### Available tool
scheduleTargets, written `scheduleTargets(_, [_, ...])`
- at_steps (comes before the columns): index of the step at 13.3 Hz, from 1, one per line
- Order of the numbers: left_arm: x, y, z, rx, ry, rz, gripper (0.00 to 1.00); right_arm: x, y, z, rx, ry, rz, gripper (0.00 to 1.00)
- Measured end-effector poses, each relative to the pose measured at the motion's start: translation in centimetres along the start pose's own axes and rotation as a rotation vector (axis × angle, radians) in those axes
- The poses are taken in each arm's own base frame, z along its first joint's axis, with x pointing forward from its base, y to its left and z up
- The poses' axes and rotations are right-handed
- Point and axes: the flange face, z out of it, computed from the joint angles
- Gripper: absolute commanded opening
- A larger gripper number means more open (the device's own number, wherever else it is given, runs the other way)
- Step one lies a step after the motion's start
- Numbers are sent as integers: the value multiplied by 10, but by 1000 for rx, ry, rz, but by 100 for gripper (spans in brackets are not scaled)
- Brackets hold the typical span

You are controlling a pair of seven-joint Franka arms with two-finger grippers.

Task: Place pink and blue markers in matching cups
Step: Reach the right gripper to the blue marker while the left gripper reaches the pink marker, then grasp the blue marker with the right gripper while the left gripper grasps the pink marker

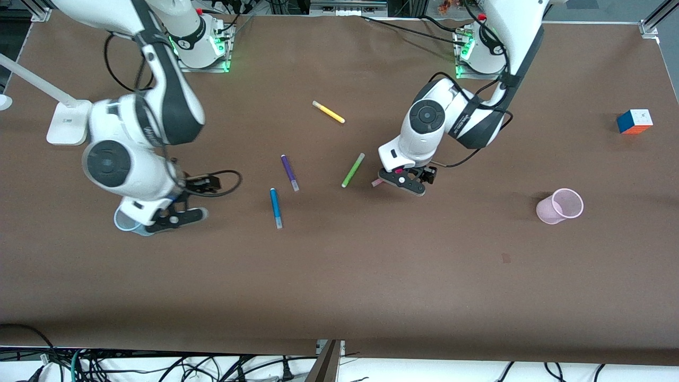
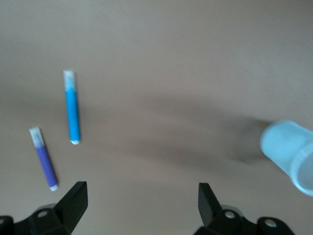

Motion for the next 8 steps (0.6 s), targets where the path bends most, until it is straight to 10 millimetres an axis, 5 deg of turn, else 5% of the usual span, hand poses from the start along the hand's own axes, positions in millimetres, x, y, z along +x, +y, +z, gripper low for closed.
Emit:
scheduleTargets(3, [-1,8,34,4,-10,22,100,15,-32,29,-6,39,-22,100])
scheduleTargets(8, [-7,15,55,-3,-19,33,100,38,-41,89,18,88,-14,100])
